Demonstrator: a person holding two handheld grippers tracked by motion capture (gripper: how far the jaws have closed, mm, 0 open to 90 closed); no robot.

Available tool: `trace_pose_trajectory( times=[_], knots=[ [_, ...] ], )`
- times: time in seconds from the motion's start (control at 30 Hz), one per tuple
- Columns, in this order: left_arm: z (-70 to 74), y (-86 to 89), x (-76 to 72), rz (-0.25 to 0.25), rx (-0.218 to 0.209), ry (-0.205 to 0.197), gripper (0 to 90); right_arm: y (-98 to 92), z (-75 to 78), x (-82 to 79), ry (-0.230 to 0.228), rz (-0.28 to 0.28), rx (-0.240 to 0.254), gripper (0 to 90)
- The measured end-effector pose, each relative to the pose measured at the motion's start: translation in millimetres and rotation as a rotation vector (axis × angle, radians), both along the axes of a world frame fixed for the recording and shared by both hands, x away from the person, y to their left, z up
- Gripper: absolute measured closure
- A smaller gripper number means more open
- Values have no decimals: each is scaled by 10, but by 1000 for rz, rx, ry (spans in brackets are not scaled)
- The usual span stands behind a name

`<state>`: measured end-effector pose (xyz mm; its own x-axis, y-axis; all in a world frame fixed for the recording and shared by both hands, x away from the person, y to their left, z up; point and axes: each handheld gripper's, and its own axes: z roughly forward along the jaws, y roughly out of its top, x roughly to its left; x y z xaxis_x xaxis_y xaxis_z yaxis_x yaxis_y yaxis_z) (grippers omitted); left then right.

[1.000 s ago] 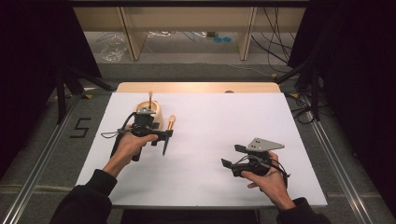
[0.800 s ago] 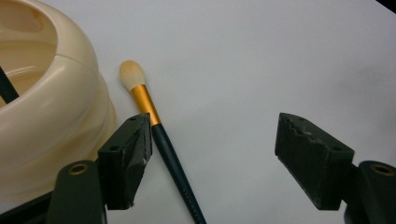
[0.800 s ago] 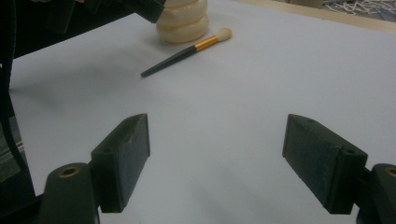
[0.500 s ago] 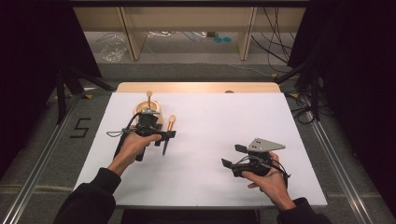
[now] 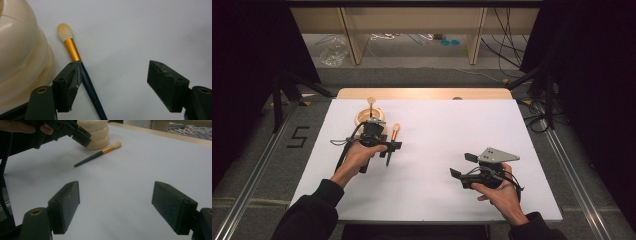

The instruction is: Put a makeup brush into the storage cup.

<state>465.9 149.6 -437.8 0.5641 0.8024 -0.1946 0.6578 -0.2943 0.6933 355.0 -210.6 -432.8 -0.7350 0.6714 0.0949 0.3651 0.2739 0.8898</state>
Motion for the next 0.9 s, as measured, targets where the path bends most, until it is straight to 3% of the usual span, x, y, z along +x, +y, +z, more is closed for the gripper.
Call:
trace_pose_trajectory(
  times=[0.9],
  knots=[
    [-155,-59,145,1,40,83,288,18,-18,4,-6,9,16,232]
  ],
)
